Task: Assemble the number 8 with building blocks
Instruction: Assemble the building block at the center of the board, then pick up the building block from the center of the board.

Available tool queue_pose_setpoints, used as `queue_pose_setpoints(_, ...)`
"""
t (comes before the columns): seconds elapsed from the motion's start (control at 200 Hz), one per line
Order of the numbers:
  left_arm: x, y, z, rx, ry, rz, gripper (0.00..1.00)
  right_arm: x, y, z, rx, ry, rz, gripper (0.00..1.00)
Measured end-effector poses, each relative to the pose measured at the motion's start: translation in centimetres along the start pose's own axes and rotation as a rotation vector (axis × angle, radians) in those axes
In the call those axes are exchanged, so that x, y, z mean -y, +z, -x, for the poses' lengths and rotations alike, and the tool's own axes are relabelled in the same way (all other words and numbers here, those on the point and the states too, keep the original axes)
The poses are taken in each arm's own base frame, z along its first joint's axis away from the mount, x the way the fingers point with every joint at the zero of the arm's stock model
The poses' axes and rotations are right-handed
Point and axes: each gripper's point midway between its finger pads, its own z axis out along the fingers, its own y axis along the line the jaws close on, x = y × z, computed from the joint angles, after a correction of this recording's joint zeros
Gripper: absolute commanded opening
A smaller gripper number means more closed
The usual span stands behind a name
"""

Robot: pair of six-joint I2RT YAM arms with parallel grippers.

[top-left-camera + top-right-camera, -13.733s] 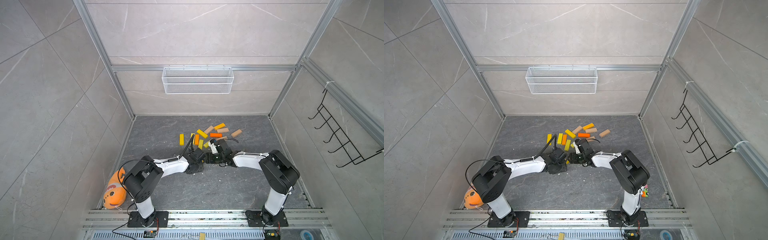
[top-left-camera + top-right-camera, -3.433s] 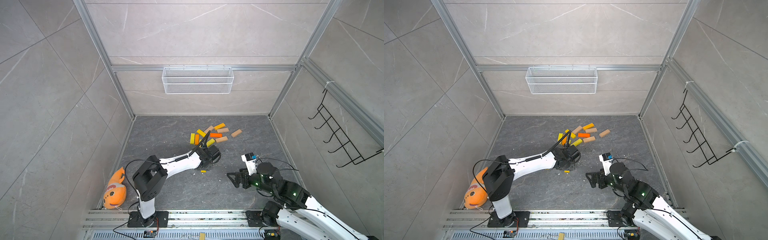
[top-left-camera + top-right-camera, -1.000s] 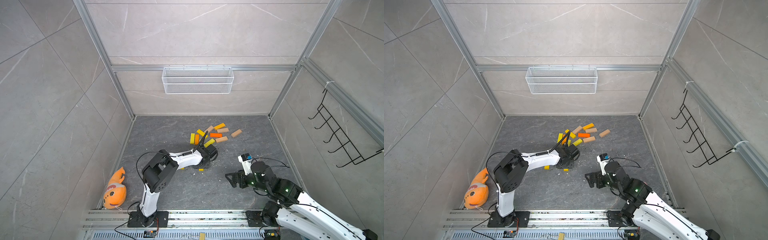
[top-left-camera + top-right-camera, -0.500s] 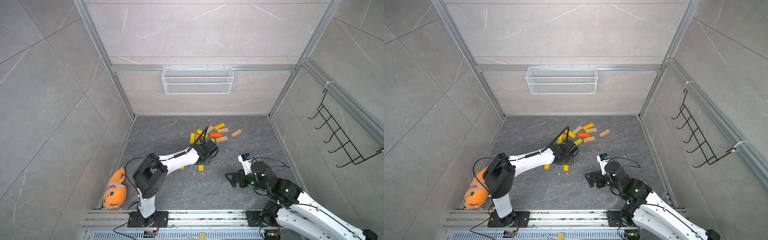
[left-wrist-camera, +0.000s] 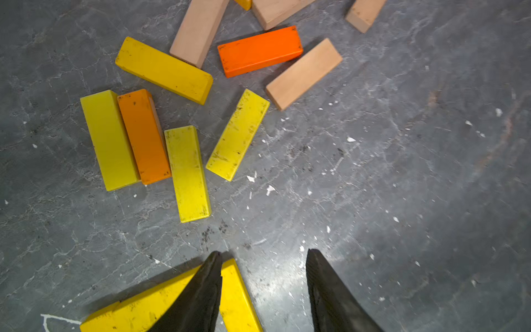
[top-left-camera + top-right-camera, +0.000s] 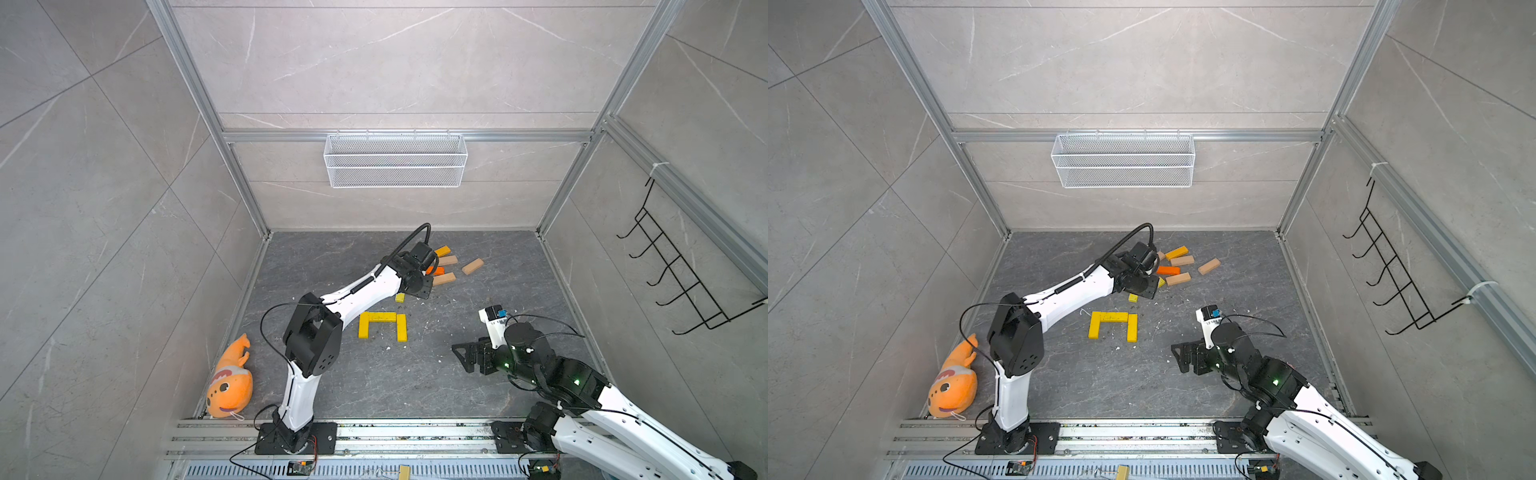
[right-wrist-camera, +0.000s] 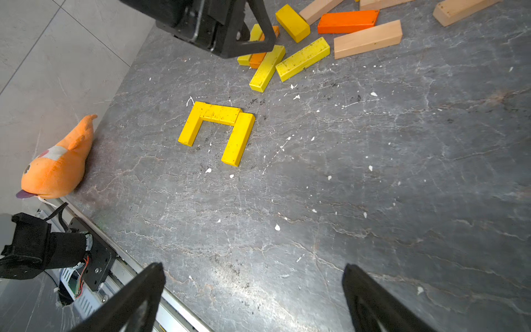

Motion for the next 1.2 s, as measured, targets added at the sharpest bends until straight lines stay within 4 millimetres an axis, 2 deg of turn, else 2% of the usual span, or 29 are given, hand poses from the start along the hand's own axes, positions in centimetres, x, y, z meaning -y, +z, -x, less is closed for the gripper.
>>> queue_pose_setpoints(0.175, -4.1, 3.8, -0.5, -0.079, -0.056, 0.061, 0.48, 0.0, -0.1, 0.1, 0.001, -0.004, -0.003, 0.99)
queue_pose_setpoints(0.28, -6.1, 4.9, -0.8, -0.112, -0.089, 0.082, 0.48, 0.1, -0.1, 0.0, -0.001, -0.004, -0.005, 0.99)
queue_pose_setpoints(0.364, -7.0, 5.5, -0.8, -0.123, -0.107, 0.082, 0.48, 0.1, 0.0, 0.0, -0.003, -0.004, -0.006, 0.99)
queue_pose_setpoints(0.454, -7.1, 5.9, -1.0, -0.134, -0.113, 0.076, 0.48, 0.2, 0.1, -0.1, -0.006, -0.004, -0.011, 0.99)
queue_pose_setpoints(0.644, -6.1, 6.5, -0.8, -0.140, -0.111, 0.038, 0.49, 0.3, 0.3, -0.2, -0.013, -0.005, -0.020, 0.99)
queue_pose_setpoints(0.889, -6.1, 8.4, -1.7, -0.178, -0.110, 0.041, 0.49, 0.4, 0.3, -0.1, -0.009, -0.005, -0.026, 0.99)
queue_pose_setpoints(1.198, -6.4, 8.7, -2.1, -0.196, -0.109, 0.061, 0.48, 0.6, 0.2, 0.0, -0.001, -0.004, -0.034, 0.99)
